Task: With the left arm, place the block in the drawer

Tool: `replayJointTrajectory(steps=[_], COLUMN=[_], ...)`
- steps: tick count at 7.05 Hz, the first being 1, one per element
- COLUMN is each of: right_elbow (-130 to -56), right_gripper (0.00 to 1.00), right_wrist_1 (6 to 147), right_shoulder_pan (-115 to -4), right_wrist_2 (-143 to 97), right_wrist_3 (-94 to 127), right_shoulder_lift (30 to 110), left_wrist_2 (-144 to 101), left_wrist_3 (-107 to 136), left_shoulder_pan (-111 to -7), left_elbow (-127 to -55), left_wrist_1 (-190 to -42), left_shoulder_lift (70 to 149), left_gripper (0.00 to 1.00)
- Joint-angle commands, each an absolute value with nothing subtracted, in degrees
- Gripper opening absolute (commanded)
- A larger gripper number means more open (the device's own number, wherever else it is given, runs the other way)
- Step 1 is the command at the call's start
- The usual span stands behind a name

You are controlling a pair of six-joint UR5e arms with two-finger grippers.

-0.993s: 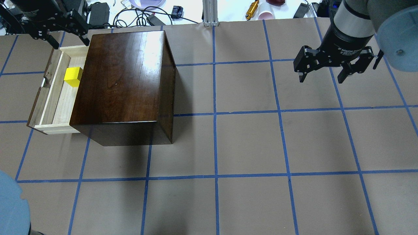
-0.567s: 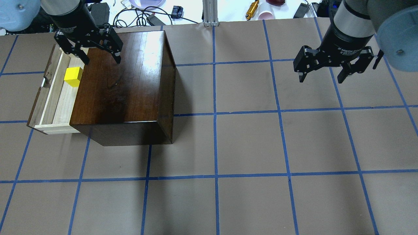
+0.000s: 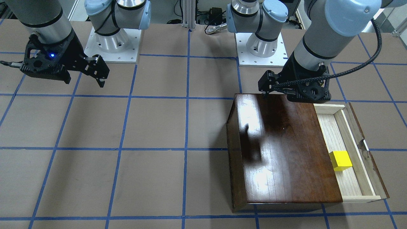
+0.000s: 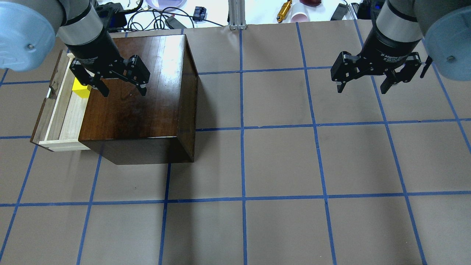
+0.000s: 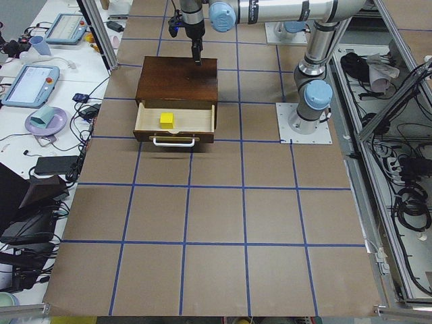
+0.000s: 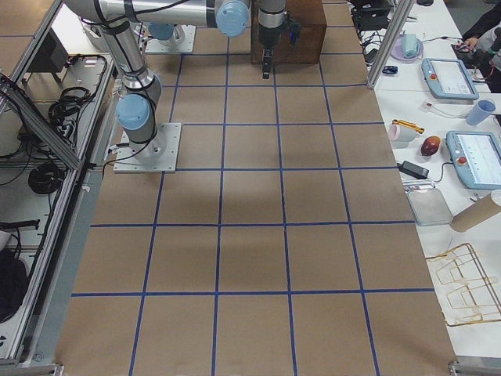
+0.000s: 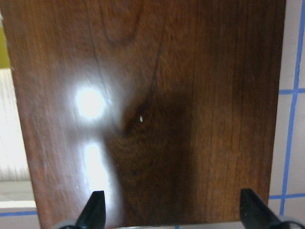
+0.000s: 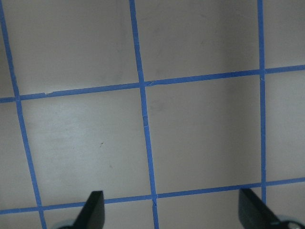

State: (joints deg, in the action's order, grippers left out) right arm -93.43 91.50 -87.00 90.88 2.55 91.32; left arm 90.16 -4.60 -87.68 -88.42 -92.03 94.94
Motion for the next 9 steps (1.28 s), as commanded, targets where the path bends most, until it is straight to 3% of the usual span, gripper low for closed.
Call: replayJointTrajectory(steps=[1,9], right_elbow=[-93.51,-93.43], right_gripper=[1.00,1.00], right_wrist_1=[91.49,91.49], right_shoulder_pan=[-87.01,-87.01], right_wrist_2=[90.88,90.88], right_wrist_3=[2.55,2.55], right_shoulder_lift=[91.32,91.32], left_wrist_2=[91.15,90.79], left_wrist_3=[-4.57,-5.45], left_shoulder_pan=[-88.15,-87.89], left_elbow=[-90.17,-90.97], left_wrist_1=[-91.76,-91.49], left_shoulder_lift=[94.31,93.08], left_gripper=[1.00,1.00])
